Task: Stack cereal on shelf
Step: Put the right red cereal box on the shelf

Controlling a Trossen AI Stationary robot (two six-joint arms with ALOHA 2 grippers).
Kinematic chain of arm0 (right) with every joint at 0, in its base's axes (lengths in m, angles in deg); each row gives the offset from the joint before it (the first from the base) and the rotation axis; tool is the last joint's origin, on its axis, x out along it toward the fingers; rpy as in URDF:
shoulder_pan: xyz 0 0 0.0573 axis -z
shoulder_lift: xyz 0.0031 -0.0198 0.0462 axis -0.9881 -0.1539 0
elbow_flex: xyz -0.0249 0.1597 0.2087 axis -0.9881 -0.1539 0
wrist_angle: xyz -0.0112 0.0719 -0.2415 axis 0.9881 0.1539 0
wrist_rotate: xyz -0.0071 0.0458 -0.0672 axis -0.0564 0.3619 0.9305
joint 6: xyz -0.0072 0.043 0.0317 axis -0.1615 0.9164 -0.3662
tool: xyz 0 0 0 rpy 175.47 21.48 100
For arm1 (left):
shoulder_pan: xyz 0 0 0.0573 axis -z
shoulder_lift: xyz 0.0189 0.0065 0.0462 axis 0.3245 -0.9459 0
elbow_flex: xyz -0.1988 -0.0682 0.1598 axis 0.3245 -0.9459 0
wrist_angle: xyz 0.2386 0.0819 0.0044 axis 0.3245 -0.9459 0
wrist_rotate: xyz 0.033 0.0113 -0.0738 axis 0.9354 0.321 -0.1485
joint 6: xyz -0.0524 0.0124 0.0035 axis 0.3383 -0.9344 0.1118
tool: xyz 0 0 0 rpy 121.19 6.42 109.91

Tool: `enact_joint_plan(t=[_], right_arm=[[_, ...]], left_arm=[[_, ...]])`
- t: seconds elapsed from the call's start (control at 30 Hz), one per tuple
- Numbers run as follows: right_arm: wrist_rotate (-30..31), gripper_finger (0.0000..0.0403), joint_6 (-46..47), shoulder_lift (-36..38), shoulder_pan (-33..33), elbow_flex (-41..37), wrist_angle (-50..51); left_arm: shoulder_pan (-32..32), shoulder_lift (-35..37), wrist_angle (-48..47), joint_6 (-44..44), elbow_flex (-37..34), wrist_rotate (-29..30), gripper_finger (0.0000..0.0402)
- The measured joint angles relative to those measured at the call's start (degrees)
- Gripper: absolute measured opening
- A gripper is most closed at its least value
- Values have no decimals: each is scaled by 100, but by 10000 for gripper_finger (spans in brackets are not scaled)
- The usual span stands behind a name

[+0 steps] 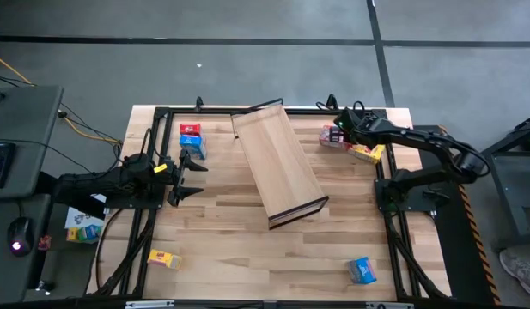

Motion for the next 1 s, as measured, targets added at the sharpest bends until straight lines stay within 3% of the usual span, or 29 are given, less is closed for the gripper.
enact_joint_plan(t=[0.33, 0.57, 0.8, 1.0], right_arm=[[23, 1, -581, 793, -13, 81, 9], [-4, 1, -1470, 1335, -376, 950, 57], [560, 0, -2755, 1097, -1418, 2632, 200], [1292, 0, -4564, 95, -2739, 3877, 245]], left_arm=[[0, -1, 0, 0, 0, 1, 322], [-1, -1, 0, 0, -1, 1, 322], [0, -2, 1, 0, 0, 1, 322], [1, -2, 0, -2, -2, 1, 322]])
